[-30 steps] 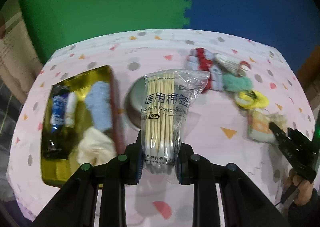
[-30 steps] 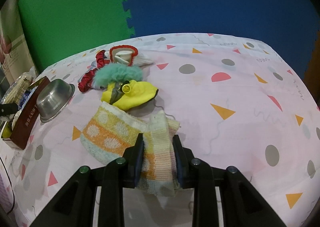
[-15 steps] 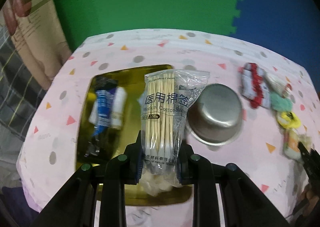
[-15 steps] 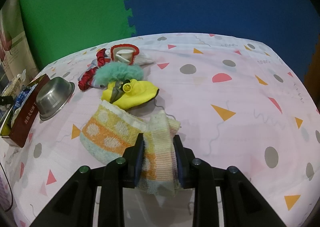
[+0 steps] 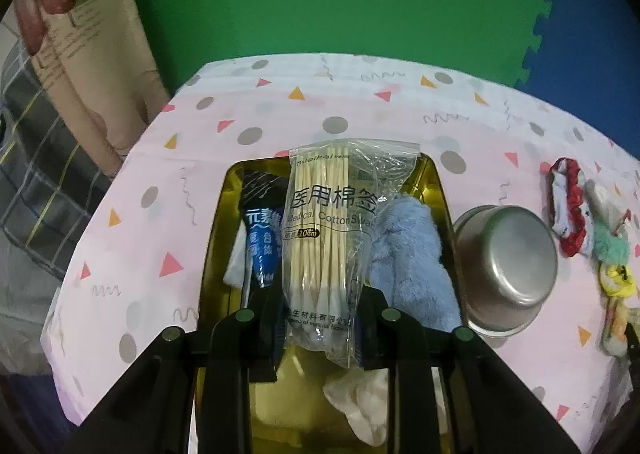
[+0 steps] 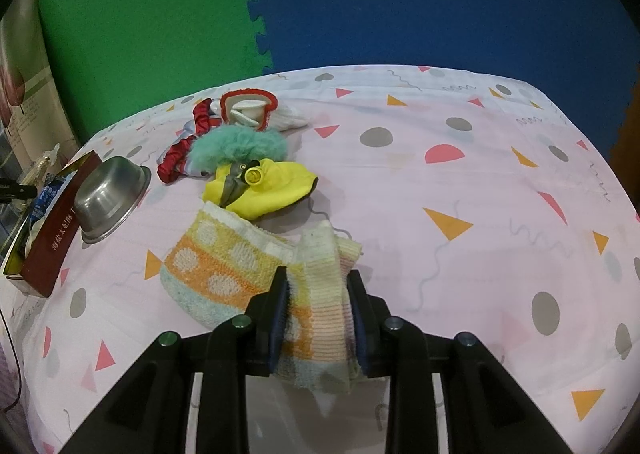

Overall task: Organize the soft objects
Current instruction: 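Open the left tool to release the swab packet in the tin, then carry the striped towel into the gold tin and open the right tool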

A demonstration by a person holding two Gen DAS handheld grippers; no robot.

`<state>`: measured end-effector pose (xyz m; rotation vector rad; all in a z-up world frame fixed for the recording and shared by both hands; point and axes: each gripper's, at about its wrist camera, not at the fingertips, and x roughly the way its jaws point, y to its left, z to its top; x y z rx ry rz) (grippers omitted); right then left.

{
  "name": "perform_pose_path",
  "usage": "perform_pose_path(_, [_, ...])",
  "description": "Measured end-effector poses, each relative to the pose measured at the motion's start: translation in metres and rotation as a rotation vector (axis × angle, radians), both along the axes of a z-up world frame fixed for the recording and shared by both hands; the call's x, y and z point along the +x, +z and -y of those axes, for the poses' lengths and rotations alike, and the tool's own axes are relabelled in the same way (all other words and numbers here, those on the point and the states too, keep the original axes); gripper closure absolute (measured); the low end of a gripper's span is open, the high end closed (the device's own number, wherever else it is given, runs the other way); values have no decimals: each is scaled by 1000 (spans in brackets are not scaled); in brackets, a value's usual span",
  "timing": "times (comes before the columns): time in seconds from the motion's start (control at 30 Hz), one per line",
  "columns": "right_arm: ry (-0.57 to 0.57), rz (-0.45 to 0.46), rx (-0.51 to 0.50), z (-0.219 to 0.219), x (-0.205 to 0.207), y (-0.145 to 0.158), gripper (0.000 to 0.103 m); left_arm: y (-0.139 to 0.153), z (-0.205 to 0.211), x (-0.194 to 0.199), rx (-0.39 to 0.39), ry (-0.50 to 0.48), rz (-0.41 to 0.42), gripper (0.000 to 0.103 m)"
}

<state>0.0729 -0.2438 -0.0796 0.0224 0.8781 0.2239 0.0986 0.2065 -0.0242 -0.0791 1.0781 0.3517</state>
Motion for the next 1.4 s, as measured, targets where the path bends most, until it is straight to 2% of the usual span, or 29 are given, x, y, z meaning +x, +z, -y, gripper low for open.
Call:
perform_pose_path(0.37, [1, -3, 10, 1, 1, 0, 74, -38, -9, 22, 0, 12, -59, 79])
perform_pose_path(0.43, [1, -2, 9, 0, 1, -1, 74, -42, -10, 23, 4, 8, -62, 75])
perform_pose_path(0.53, [2, -3, 13, 0, 1, -1, 74, -44, -9, 23, 10, 4, -53, 73])
perform_pose_path(0.6, [1, -3, 14, 1, 1, 0, 74, -44, -8, 24, 8, -9, -53, 64])
perform_pose_path(0.63, [2, -3, 13, 1, 1, 0, 74, -44, -7, 24, 5, -16, -53, 53])
perform_pose_path(0.7, [1, -3, 14, 1, 1, 0, 74, -41, -4, 22, 13, -28, -40, 39])
perform_pose_path(0.73, [1, -3, 14, 1, 1, 0, 74, -39, -3, 22, 20, -33, -32, 36])
perform_pose_path(0.9, [2, -3, 14, 2, 1, -1, 74, -28, 4, 13, 22, -45, -9, 35])
perform_pose_path(1.1, [3, -11, 28, 4, 2, 0, 74, -7, 24, -18, 27, -65, 71, 34])
perform_pose_path(1.3, [13, 2, -13, -3, -3, 7, 77, 2, 40, -49, 60, -44, 118, 31])
perform_pose_path(1.4, [12, 6, -18, -6, -7, 14, 78, 4, 42, -57, 51, -35, 125, 29])
